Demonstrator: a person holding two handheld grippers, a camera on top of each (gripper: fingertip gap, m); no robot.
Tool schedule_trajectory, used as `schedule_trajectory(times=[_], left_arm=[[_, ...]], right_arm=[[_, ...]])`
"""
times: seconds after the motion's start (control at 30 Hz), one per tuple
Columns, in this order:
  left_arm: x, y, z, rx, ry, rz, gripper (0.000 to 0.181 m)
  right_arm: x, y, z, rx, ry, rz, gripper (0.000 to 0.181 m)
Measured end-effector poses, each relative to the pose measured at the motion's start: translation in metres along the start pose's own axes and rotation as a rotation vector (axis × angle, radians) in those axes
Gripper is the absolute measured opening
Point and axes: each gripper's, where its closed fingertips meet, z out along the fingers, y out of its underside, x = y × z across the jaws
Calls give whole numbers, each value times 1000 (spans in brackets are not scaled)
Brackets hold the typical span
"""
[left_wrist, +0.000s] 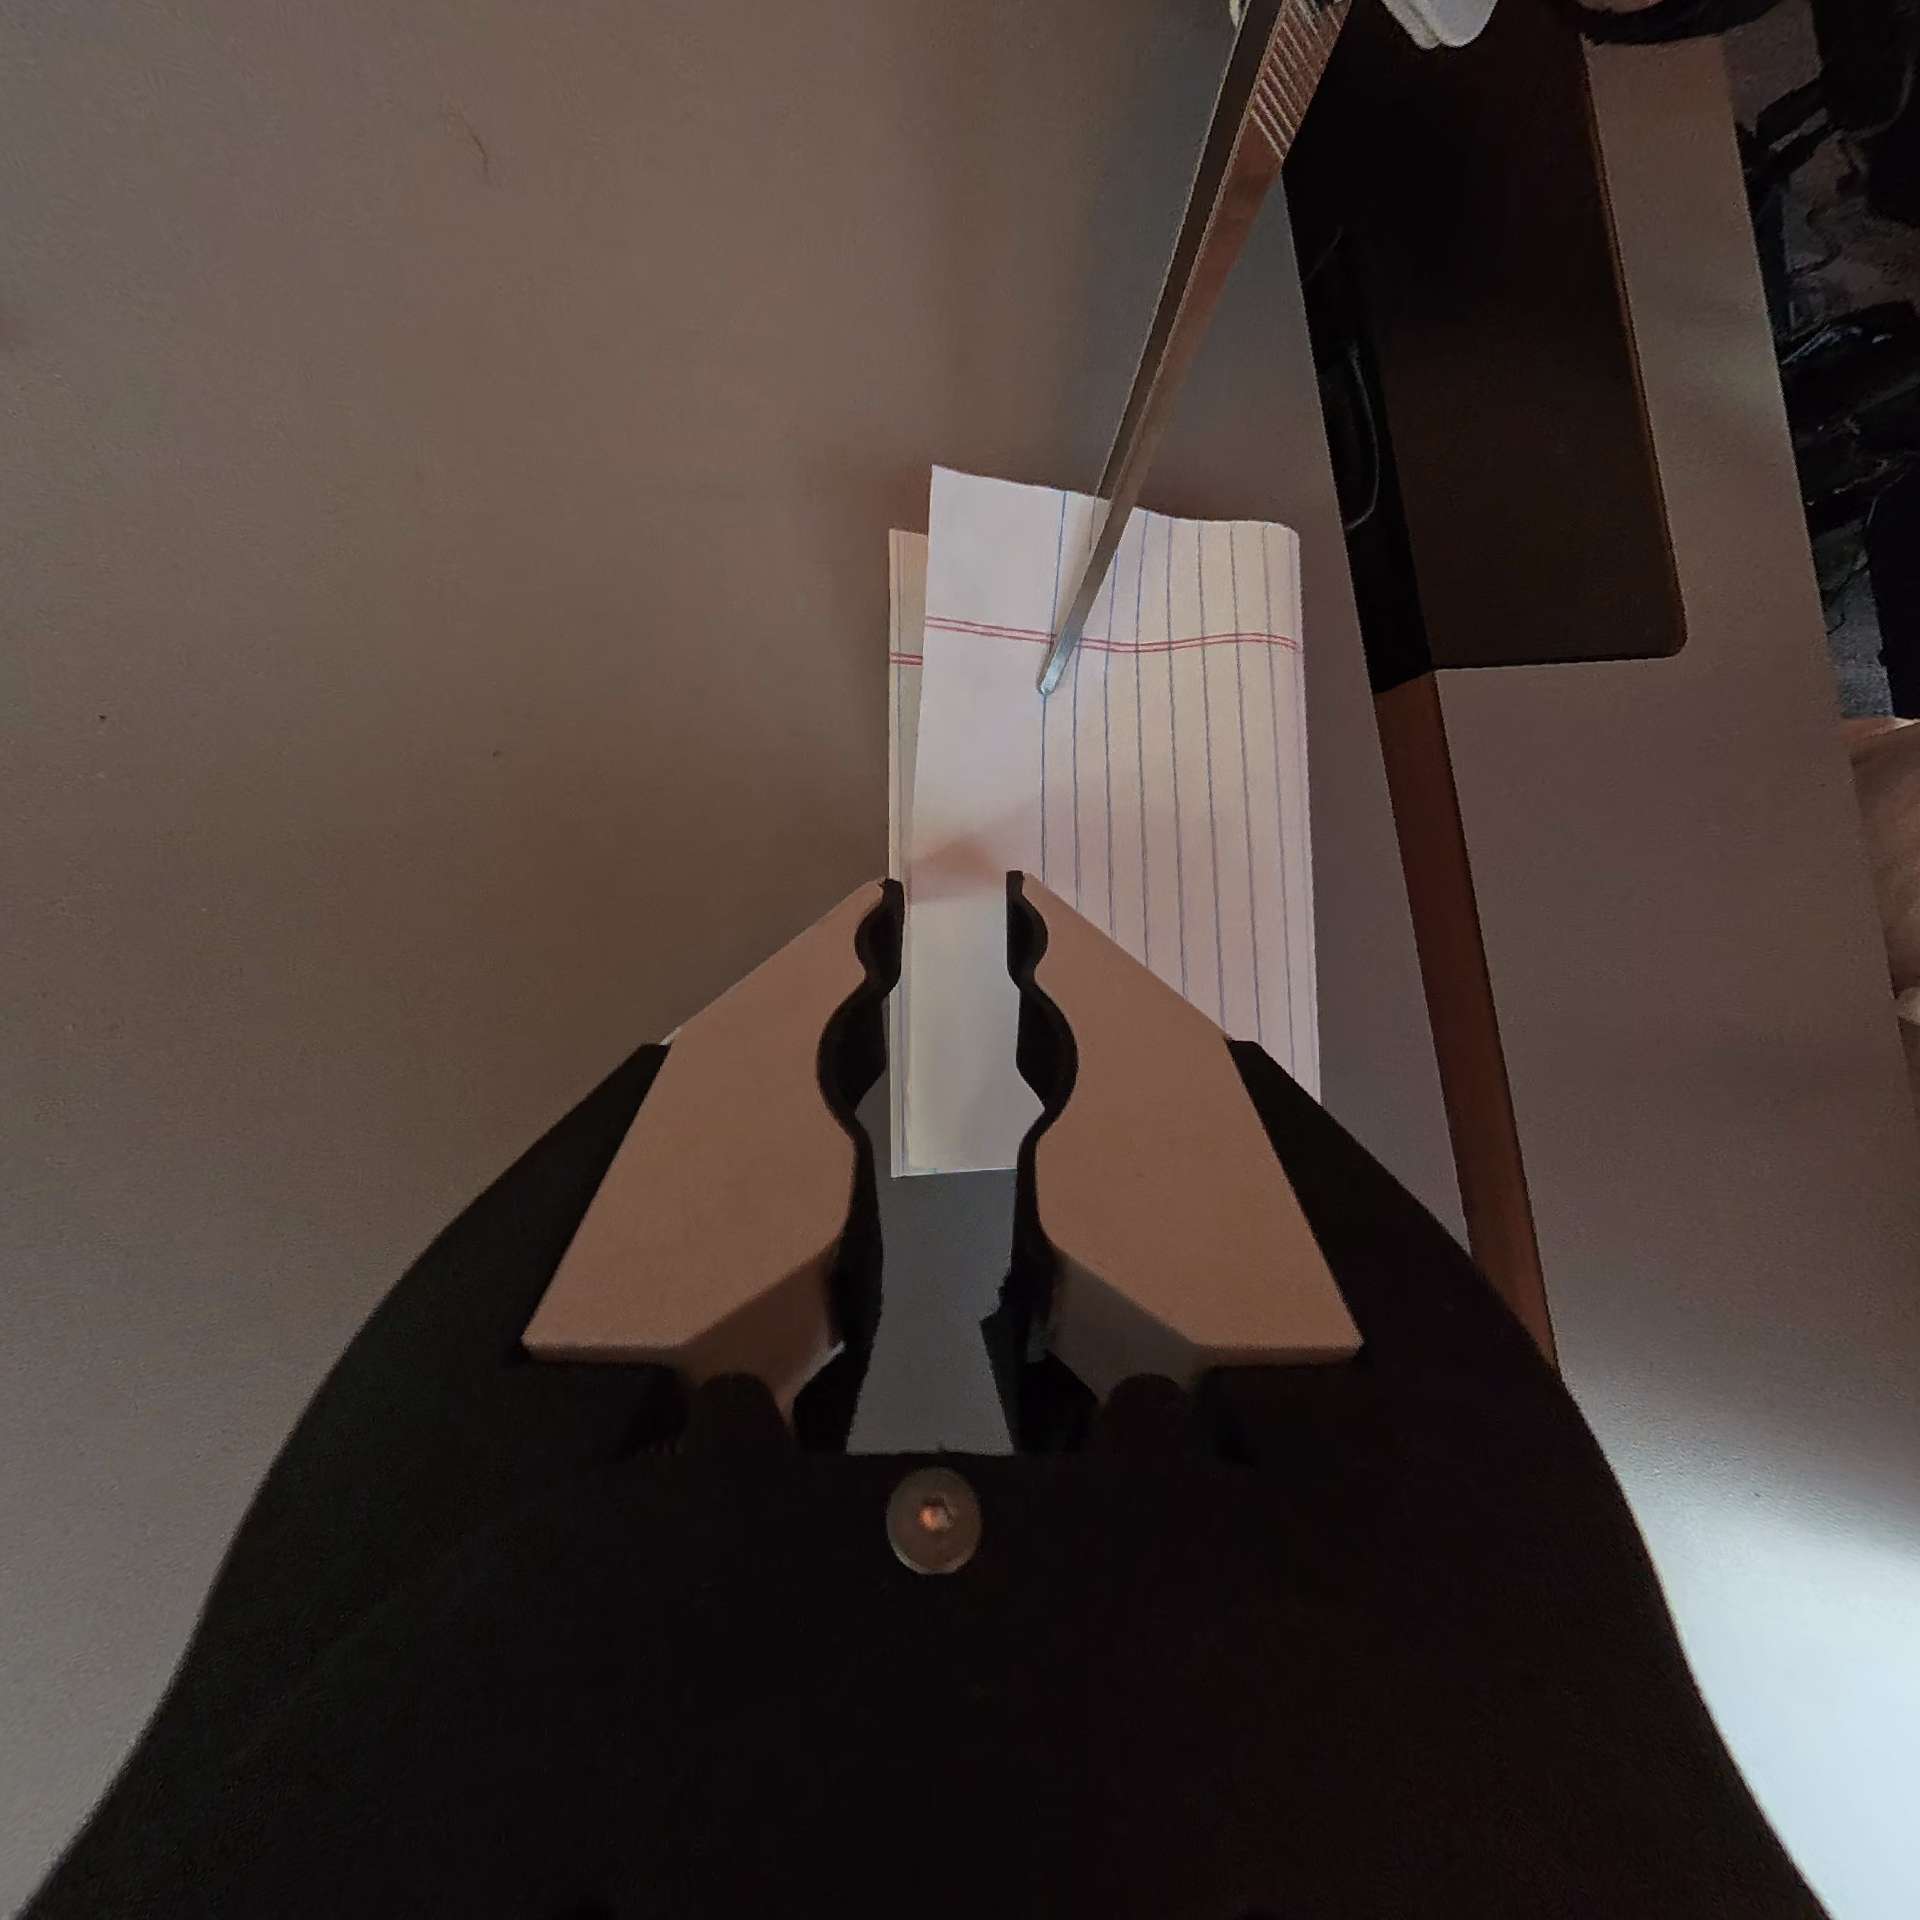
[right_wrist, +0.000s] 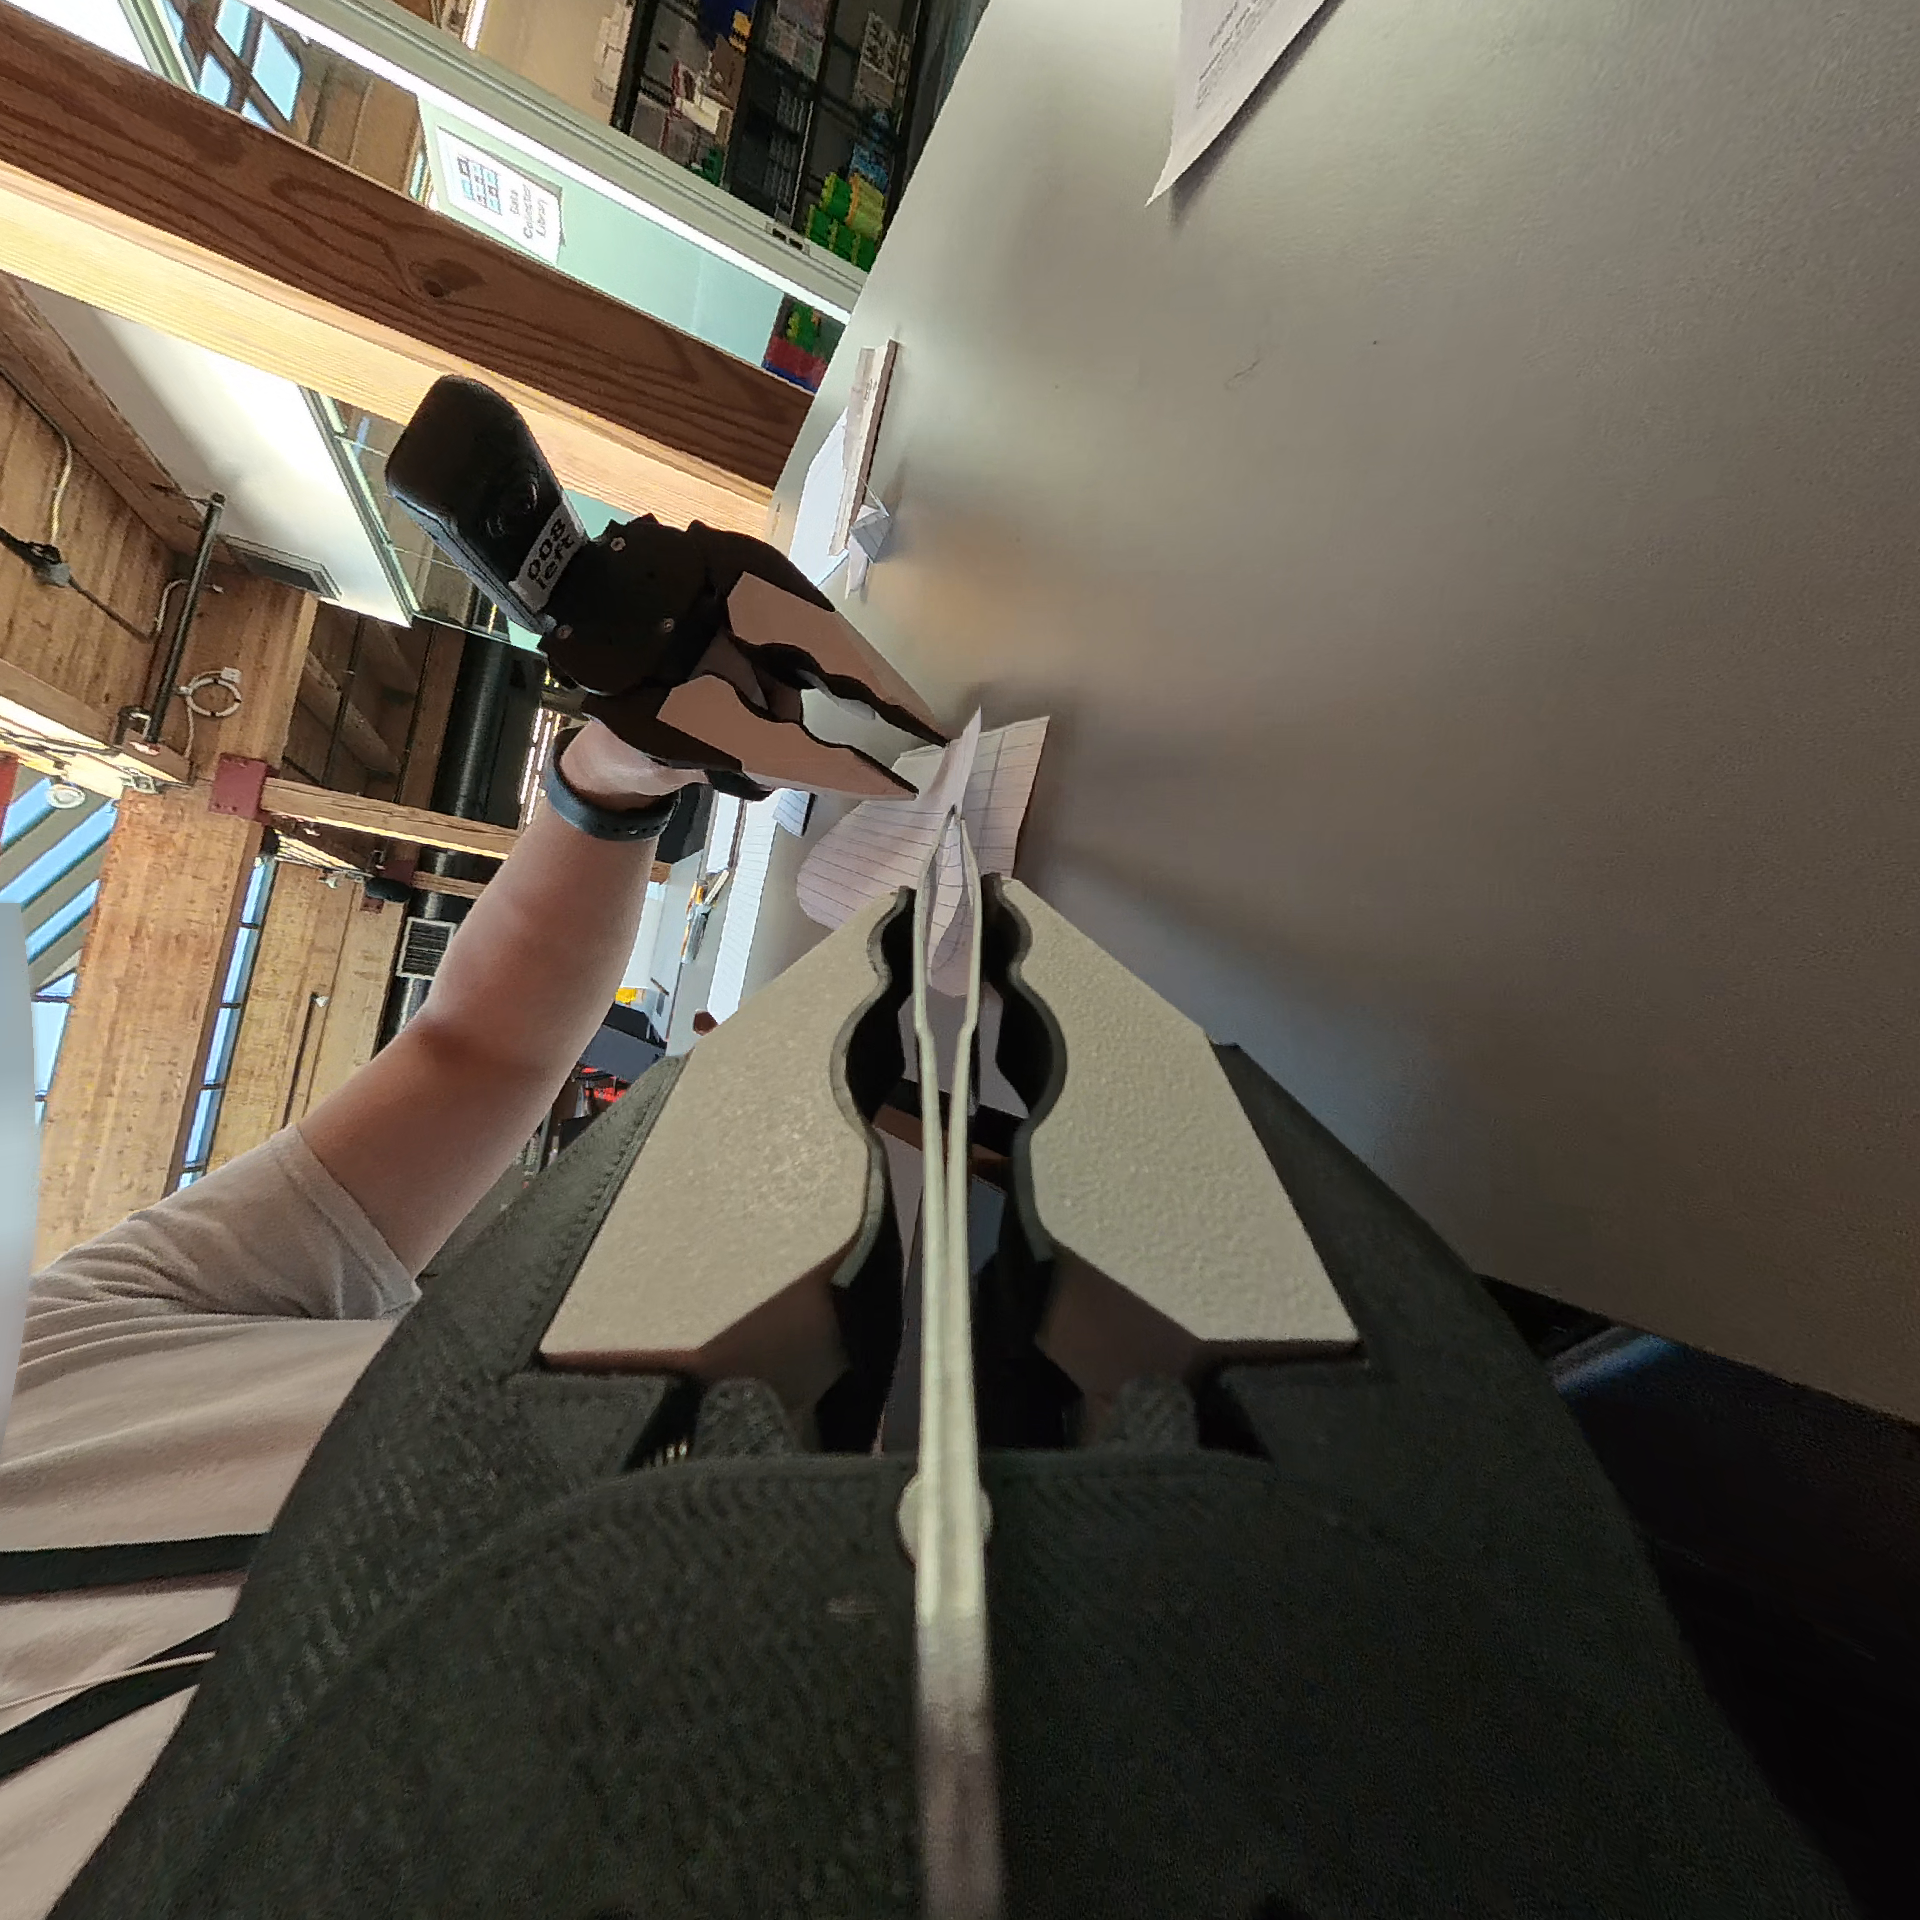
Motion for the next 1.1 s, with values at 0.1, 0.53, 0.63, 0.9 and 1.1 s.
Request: schedule_trajectory(times=[0.1, 0.53, 0.63, 0.9, 1.1], left_arm=[[-2, 0, 0, -10, -20, 15, 15], [-1, 1, 1, -19, -31, 8, 13], [-2, 1, 1, -24, -31, -11, 12], [-12, 4, -1, -94, -237, 151, 0], [18, -8, 2, -55, -245, 234, 0]], right_arm=[[6, 2, -2, -8, 24, 0, 11], [12, 1, 3, 12, -10, 43, 12], [12, 1, 4, 8, -6, 39, 12], [10, 0, 5, -8, 40, -29, 14], [8, -1, 5, -22, 69, -69, 13]])
